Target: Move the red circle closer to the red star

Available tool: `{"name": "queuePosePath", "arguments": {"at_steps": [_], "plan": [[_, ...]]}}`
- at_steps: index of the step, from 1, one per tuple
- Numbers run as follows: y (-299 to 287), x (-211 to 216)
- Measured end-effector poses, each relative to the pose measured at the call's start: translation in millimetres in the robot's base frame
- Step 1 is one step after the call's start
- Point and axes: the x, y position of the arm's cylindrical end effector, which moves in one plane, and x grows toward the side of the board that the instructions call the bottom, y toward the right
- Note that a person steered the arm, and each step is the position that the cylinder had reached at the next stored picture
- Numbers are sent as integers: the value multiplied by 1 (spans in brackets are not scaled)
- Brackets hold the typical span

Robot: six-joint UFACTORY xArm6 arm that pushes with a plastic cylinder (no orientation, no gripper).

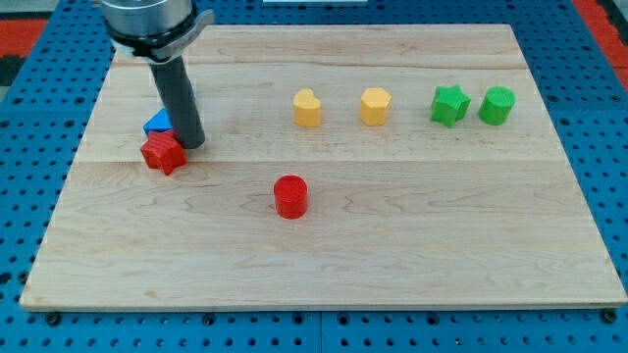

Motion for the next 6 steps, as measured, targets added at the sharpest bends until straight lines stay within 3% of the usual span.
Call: {"name": "queuePosePath", "arguments": {"at_steps": [2,3,4,5,6], "plan": [[1,38],[78,20],[170,36],[185,73],[105,76]]}}
